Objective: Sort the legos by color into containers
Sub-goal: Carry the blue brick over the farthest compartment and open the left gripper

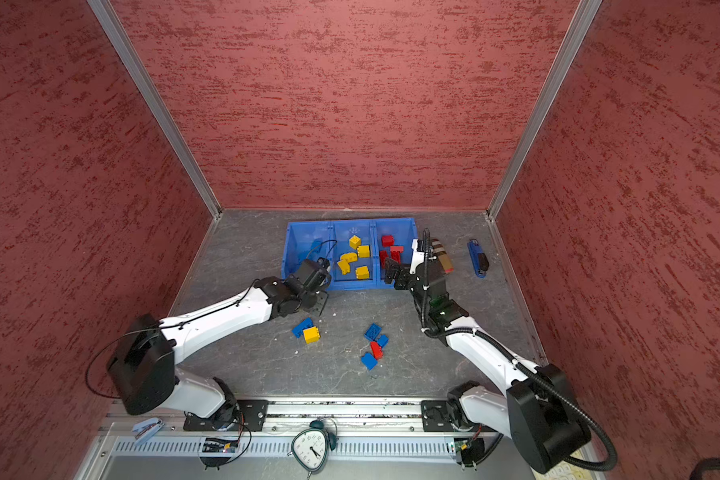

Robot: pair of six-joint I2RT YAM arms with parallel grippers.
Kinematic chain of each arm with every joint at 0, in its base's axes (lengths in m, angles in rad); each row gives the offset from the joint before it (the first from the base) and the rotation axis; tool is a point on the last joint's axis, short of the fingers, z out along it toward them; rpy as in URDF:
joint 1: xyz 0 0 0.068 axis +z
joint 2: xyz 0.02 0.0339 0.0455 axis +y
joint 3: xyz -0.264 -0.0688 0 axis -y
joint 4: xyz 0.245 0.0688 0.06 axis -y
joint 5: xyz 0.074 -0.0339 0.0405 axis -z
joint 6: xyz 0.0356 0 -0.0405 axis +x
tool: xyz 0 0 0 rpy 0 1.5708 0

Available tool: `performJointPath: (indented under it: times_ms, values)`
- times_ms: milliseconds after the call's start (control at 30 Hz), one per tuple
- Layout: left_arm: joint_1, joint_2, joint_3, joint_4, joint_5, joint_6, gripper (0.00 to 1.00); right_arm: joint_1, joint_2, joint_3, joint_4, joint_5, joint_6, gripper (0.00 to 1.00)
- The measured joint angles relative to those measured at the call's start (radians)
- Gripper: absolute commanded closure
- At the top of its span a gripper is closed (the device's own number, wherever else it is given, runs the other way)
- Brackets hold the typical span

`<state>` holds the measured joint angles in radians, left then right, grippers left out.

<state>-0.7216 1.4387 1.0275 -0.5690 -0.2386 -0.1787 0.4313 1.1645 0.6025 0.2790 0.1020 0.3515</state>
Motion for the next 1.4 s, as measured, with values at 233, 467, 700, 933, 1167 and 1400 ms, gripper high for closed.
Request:
performJointPath:
  times_ms: [233, 467, 700, 933, 1167, 1400]
  values:
    - [0.164, 0.025, 0.108, 0.112, -0.041, -0.018, 0.85, 0.000, -0.002, 0.000, 0.016, 0.014, -0.003, 0.01]
    - [0.259, 0.336, 0.379, 0.071, -0.105, -0.064, 0.85, 0.000, -0.022, 0.000, 0.005, 0.038, -0.014, 0.01]
    - [0.264, 0.581, 0.626, -0.044, -0.214, -0.014, 0.81, 0.000, -0.060, 0.000, -0.018, 0.068, -0.039, 0.01]
    - [0.261, 0.697, 0.777, -0.143, -0.336, -0.014, 0.48, 0.000, -0.063, 0.000, -0.032, 0.079, -0.046, 0.01]
    - [0.249, 0.692, 0.792, -0.191, -0.376, -0.053, 0.30, 0.000, -0.067, 0.000, -0.042, 0.085, -0.052, 0.01]
    - [0.134, 0.496, 0.649, -0.188, -0.357, -0.061, 0.10, 0.000, -0.091, -0.011, -0.075, 0.073, -0.018, 0.01]
